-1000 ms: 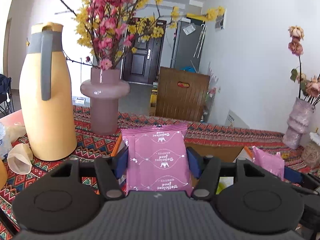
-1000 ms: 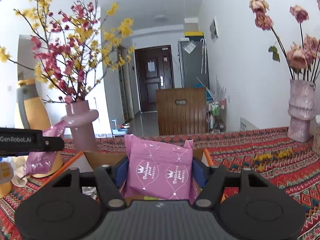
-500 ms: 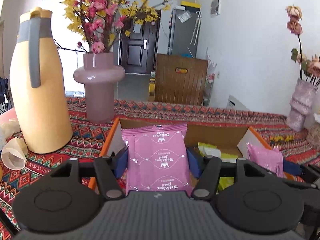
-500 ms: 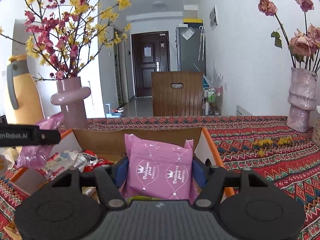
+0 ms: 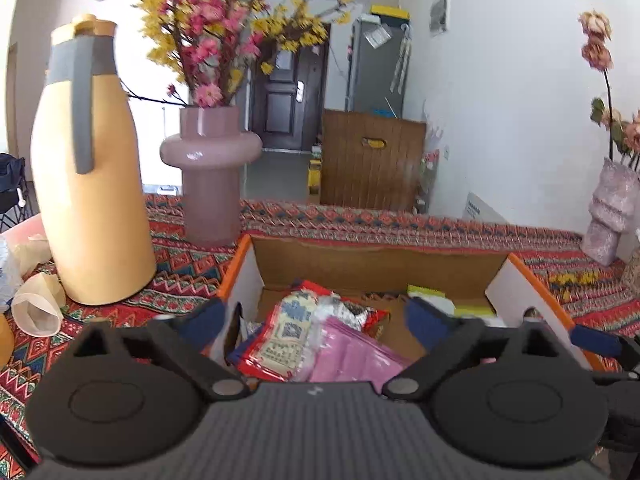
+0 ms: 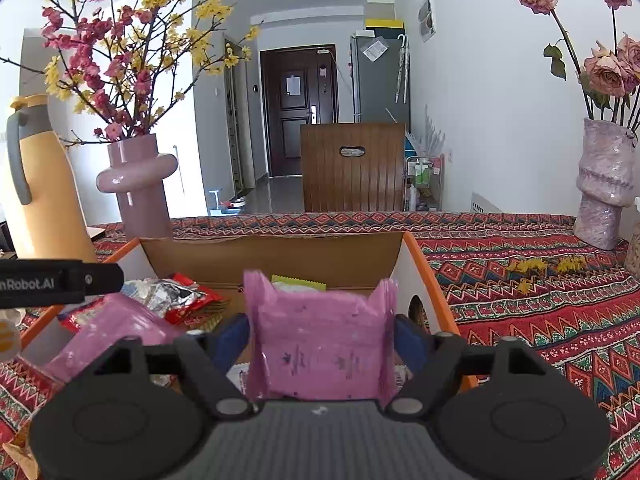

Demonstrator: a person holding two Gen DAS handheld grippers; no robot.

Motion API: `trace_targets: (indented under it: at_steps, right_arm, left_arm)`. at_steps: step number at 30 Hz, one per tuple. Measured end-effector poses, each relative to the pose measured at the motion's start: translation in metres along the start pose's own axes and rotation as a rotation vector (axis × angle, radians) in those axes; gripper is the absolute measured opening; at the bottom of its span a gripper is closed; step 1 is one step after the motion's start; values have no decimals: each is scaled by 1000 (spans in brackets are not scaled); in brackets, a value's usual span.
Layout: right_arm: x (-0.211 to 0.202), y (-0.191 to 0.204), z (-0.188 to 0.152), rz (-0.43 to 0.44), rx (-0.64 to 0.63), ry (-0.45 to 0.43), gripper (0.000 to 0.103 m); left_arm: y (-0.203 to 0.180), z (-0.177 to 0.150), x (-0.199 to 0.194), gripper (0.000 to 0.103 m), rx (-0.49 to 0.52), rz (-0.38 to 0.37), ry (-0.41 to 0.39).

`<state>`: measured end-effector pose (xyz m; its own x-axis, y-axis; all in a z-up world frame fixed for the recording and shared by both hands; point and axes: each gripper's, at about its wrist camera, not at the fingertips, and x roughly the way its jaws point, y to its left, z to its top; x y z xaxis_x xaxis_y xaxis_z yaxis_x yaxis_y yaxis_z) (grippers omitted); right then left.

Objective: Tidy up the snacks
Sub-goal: 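Open both tools to drop the pink packets into the box, then move both open tools back over the remaining packets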

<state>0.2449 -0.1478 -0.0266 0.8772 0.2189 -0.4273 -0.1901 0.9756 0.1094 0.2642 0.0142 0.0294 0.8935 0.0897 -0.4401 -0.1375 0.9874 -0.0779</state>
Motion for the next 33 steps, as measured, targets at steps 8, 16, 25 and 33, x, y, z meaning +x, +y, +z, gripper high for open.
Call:
trace_targets:
  at_steps: [8, 16, 25, 33]
  right_arm:
    - [-4, 1, 2, -5, 0, -7, 101]
    - [-9, -3, 4, 1, 15, -18, 101]
    - [-40, -1, 20, 26, 10, -35, 103]
    - [-90, 11, 14, 80, -31, -51, 103]
  left_arm:
    - [4, 2, 0, 103, -27, 9, -6]
    - [7, 14, -35, 103, -55, -16, -77]
    - [8, 17, -90, 103, -30, -44, -132]
    - [14, -1, -126, 103, -5, -49, -115]
